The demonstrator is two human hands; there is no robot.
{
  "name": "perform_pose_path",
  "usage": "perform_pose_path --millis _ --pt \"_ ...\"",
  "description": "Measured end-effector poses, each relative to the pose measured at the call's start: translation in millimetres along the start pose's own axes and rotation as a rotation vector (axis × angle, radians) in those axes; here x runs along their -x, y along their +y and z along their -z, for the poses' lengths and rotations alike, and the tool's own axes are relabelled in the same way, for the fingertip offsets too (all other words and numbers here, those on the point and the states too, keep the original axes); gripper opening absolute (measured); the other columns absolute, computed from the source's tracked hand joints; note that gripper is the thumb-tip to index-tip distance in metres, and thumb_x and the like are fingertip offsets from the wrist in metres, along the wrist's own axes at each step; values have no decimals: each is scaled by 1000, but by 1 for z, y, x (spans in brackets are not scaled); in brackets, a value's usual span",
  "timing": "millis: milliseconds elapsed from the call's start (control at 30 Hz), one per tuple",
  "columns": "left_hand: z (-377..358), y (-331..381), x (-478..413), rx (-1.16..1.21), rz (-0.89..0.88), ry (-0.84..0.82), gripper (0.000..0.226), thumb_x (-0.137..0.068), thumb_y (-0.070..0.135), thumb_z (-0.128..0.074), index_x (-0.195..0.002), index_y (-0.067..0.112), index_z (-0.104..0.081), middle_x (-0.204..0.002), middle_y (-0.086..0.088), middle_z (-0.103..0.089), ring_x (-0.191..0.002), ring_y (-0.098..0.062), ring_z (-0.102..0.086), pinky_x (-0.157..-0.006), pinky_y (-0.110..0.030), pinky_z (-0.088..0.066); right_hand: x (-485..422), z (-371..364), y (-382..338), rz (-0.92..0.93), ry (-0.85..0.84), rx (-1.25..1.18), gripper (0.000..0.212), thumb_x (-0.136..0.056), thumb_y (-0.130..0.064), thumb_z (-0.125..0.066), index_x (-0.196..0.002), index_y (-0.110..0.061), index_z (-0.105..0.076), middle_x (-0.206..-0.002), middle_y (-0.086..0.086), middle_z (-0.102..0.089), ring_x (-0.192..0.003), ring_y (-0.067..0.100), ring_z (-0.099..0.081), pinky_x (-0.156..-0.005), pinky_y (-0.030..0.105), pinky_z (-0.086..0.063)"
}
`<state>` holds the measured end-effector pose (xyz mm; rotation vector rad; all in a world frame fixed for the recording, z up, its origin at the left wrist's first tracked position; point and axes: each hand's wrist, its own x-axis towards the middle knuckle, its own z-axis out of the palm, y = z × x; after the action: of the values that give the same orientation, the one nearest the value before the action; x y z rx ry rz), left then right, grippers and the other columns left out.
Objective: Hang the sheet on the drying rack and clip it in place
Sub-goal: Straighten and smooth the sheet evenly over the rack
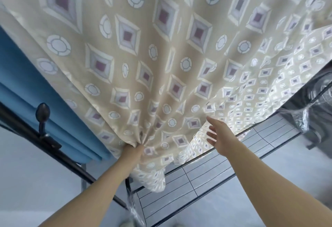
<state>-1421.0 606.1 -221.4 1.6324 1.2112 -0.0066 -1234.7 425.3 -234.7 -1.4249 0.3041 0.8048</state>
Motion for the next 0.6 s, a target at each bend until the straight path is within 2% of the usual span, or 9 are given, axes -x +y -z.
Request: perform_pose_path --millis 67,167,233,333,400,467,533,567,600 --pt "3 0 2 120 11 5 14 -91 12 -45 -89 13 -59 -86 -4 -59 -83 -23 -53 -78 -32 -40 -2 -6 7 -35 -44 -13 65 -83 -37 -67 -140 -22 -39 -127 5 -45 -121 25 -47 -88 36 -40" --pt "7 1 0 183 7 -48 15 -89 15 -47 -82 21 -59 -81 -5 -61 -74 -22 -56 -71 -31 -44 -2 -14 10 -21 -92 -117 45 -85 -33 -65 -126 -21 -49 -108 0 -53 -100 20 -56 -82 34 -43" --pt "10 0 2 128 -13 -64 23 -93 9 -42 -80 19 -57 -80 -7 -61 -75 -23 -56 -70 -31 -45 -4 -17 6 44 -91 -245 33 -88 -25 -61 -117 -18 -50 -97 0 -57 -86 16 -59 -75 31 -46" --pt "14 -6 1 -89 -34 -25 27 -91 8 -40 -65 9 -43 -67 -10 -47 -67 -23 -45 -62 -29 -35 0 -21 -11 116 -126 -399 32 -89 -24 -58 -118 -15 -47 -94 3 -59 -83 17 -59 -66 30 -49" --pt "14 -9 -1 -193 -62 3 34 -90 6 -41 -57 10 -33 -58 -8 -39 -57 -21 -36 -54 -29 -27 5 -22 -28 162 -136 -459 25 -91 -27 -54 -113 -14 -52 -87 1 -62 -80 17 -61 -71 31 -49" --pt "14 -8 0 -239 -100 10 39 -89 3 -42 -53 10 -29 -55 -6 -35 -53 -20 -33 -52 -29 -25 7 -20 -46 228 -132 -467 18 -89 -31 -57 -100 -18 -59 -71 -5 -68 -74 13 -64 -79 32 -49" --pt "13 -6 -1 -267 -115 27 39 -89 1 -42 -53 10 -28 -55 -7 -35 -53 -20 -33 -52 -29 -25 6 -19 -58 257 -78 -452 10 -83 -30 -62 -88 -23 -58 -56 -10 -63 -68 10 -59 -82 32 -49" --pt "13 -6 -3 -261 -116 32 39 -89 1 -43 -54 10 -29 -56 -7 -36 -54 -20 -33 -52 -29 -26 6 -19 -61 265 -53 -430 6 -85 -24 -58 -81 -23 -54 -54 -8 -58 -65 10 -55 -75 28 -50" --pt "12 -5 -4 -258 -120 41 37 -89 1 -43 -55 9 -31 -57 -7 -38 -55 -19 -35 -52 -28 -27 9 -19 -62 284 -20 -378 15 -89 -18 -50 -75 -22 -50 -54 -8 -54 -60 10 -52 -65 23 -50"
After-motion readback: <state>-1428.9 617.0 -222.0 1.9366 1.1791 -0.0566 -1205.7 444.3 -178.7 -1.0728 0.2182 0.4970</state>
